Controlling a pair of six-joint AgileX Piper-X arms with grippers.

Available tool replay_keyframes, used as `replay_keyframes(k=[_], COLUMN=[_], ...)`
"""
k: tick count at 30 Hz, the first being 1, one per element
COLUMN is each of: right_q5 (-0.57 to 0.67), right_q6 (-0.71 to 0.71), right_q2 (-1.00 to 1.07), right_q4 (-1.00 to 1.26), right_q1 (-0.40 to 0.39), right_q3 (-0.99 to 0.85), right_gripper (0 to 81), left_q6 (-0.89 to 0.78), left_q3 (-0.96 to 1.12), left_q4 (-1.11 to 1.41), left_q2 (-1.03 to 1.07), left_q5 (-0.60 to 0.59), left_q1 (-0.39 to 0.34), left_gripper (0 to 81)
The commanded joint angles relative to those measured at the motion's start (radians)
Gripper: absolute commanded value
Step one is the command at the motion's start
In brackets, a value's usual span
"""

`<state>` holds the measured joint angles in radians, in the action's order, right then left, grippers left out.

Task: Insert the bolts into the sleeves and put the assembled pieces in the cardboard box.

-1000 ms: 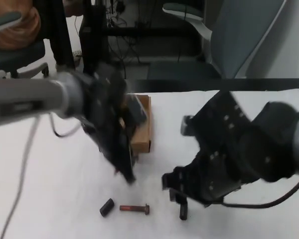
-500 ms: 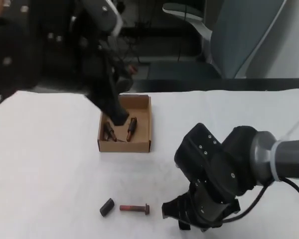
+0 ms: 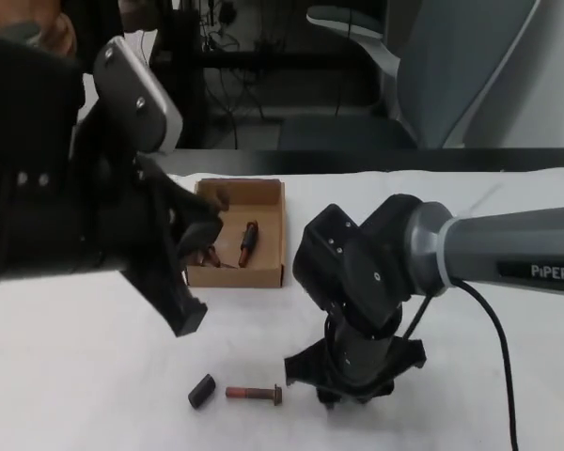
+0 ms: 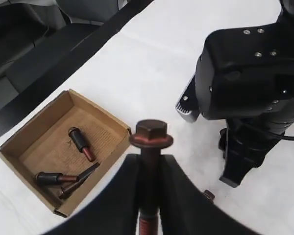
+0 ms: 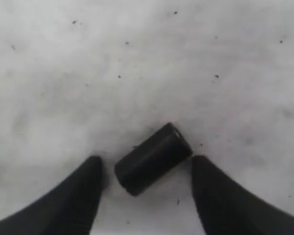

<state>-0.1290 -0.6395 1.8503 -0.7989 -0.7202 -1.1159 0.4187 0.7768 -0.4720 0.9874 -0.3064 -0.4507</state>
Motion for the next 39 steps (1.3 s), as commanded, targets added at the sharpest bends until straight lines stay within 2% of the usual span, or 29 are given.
replay_keyframes(k=[1, 3, 7, 10, 16, 17, 19, 21, 22, 26, 29, 32, 36, 39], right_q5=[0.033, 0.029, 0.021, -0.031, -0.035, -0.046, -0.065, -0.076, -0.076, -0.118, -0.248, -0.368, -0.42, -0.375], right_q6=[-0.127, -0.192, -0.338, -0.414, -0.476, -0.476, -0.474, -0.433, -0.411, -0.25, -0.142, -0.044, 0.068, 0.205], right_q2=[0.028, 0.028, 0.028, 0.028, 0.028, 0.028, 0.028, 0.028, 0.028, 0.023, -0.02, -0.097, -0.219, -0.312], right_q4=[0.024, 0.028, 0.091, 0.146, 0.156, 0.148, 0.124, 0.1, 0.094, 0.088, 0.071, 0.101, 0.217, 0.423], right_q1=[0.004, 0.004, 0.002, 0.002, 0.004, 0.004, 0.004, 0.004, 0.004, 0.0, -0.035, -0.08, -0.113, -0.13], right_q3=[0.0, 0.0, 0.0, 0.0, 0.0, 0.0, 0.0, 0.0, 0.0, 0.0, 0.0, 0.015, 0.062, 0.157], right_gripper=[67.2, 63.3, 48.7, 47.6, 45.4, 40.5, 25.8, 3.5, 0.0, 0.0, 0.4, 0.6, 0.6, 0.6], left_q6=[-0.027, -0.069, -0.15, -0.173, -0.13, -0.119, -0.112, -0.111, -0.111, -0.113, -0.133, -0.239, -0.401, -0.491], left_q3=[-0.003, -0.003, -0.003, -0.003, -0.003, -0.003, -0.003, -0.003, -0.003, -0.016, -0.059, -0.144, -0.275, -0.368], left_q4=[0.022, 0.022, 0.02, 0.02, 0.022, 0.022, 0.024, 0.019, 0.011, -0.009, 0.05, 0.232, 0.449, 0.644], left_q2=[-0.031, -0.05, -0.113, -0.182, -0.31, -0.321, -0.334, -0.331, -0.327, -0.283, -0.264, -0.273, -0.299, -0.315], left_q5=[-0.001, -0.003, -0.038, -0.038, 0.004, 0.014, 0.038, 0.04, 0.04, 0.04, -0.009, -0.035, -0.002, 0.022], left_q1=[-0.001, -0.001, -0.001, -0.001, -0.001, -0.001, -0.001, -0.001, -0.001, -0.001, -0.001, -0.001, -0.001, -0.001], left_gripper=[1.8, 1.8, 1.8, 1.8, 1.8, 1.8, 1.8, 1.8, 1.8, 1.8, 1.8, 1.8, 1.8, 1.8])
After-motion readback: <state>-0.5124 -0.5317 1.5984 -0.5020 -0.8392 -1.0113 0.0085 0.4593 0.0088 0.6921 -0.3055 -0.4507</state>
